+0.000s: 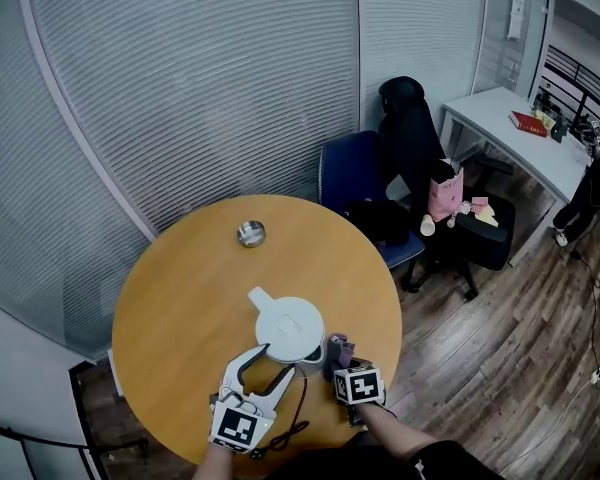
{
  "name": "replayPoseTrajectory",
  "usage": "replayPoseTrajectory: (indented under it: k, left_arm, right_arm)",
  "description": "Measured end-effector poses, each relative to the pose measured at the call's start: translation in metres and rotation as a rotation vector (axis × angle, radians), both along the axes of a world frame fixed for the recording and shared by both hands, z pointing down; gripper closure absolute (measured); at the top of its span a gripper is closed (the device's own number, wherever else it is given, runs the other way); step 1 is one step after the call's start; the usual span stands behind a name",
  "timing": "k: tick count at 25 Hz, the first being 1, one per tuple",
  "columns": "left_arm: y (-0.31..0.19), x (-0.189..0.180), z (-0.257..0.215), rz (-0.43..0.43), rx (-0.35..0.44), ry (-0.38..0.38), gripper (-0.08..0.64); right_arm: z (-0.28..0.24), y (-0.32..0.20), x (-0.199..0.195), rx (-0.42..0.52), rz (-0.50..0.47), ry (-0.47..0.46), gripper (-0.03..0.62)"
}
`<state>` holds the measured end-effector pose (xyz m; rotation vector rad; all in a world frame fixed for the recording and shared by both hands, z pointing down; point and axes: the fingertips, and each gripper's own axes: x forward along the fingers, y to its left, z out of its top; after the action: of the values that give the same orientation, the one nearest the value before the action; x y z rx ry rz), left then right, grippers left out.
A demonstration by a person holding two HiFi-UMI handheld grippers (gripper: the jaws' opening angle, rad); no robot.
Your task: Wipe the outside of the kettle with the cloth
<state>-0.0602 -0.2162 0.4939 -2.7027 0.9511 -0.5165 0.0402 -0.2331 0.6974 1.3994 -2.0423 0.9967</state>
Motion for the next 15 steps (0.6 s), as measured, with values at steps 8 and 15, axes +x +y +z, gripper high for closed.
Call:
replayPoseTrajectory:
  k: [8, 15]
  left_arm:
    - [-0.001, -0.001, -0.002, -0.021, -0.017, 0.059, 0.350]
    - [-0.003, -0.003, -0.004, -0.045, -0.028, 0.107, 0.350]
  right_arm:
    - [-0.091, -0.015, 0.026, 0.212, 0.064, -0.080, 0.512]
    - [-0.194, -0.026, 0.019, 0.423, -0.053, -0.154, 0.512]
